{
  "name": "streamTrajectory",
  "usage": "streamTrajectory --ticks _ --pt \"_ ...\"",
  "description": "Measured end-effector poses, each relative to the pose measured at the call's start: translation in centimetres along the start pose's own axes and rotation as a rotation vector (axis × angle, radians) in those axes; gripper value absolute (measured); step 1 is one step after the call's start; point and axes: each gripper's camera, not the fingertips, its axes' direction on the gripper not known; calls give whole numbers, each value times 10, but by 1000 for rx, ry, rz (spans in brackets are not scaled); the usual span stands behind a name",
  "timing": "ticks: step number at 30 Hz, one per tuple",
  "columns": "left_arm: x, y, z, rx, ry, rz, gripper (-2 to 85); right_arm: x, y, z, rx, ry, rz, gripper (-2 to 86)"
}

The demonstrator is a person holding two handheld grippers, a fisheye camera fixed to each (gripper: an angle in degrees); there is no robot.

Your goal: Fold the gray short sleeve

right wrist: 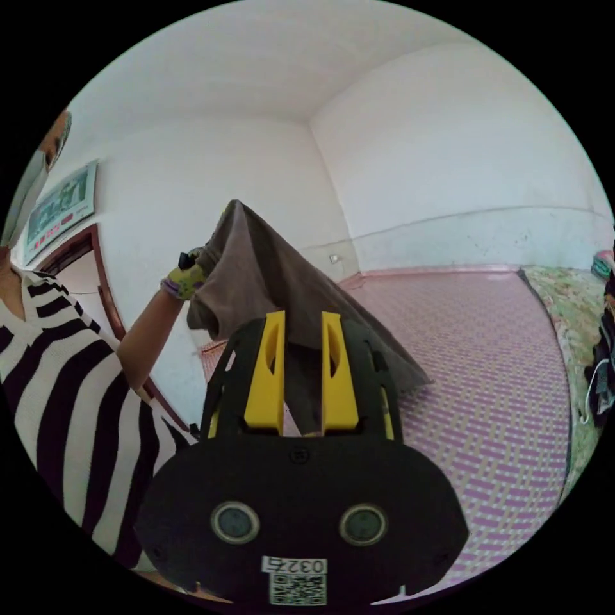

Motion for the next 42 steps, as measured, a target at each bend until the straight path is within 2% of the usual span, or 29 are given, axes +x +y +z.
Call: streamTrajectory --ticks 3,7,11,14,22,29,33,35,38,40,42 --pt "18 3 7 -21 7 -10 -9 -10 11 3 -1 -87 81 93" --pt "41 10 15 -13 19 -15 -9 -63 1 38 -34 -197 69 108" --pt "62 13 24 -49 25 -32 -9 -84 -9 59 -8 -206 116 115" --pt "87 14 24 -51 -35 11 -9 -86 -20 68 6 -300 184 120" --pt "128 16 27 4 -22 26 -9 -113 -33 101 -16 -284 228 121" --pt "136 35 46 -38 -18 -10 -9 -120 -49 128 48 -319 316 107" --pt "131 49 51 -51 -4 -91 -9 -124 -69 145 7 -243 332 35" --pt "136 46 45 -45 -20 -84 -9 -124 -81 129 74 -169 318 23" --pt "145 27 23 -111 -170 -48 -9 -127 -113 75 238 -63 256 6" --pt "145 16 10 -248 -404 8 -8 -141 -157 56 226 48 178 -1" --pt "137 20 1 -326 -572 12 1 -158 -191 55 226 53 108 -3"
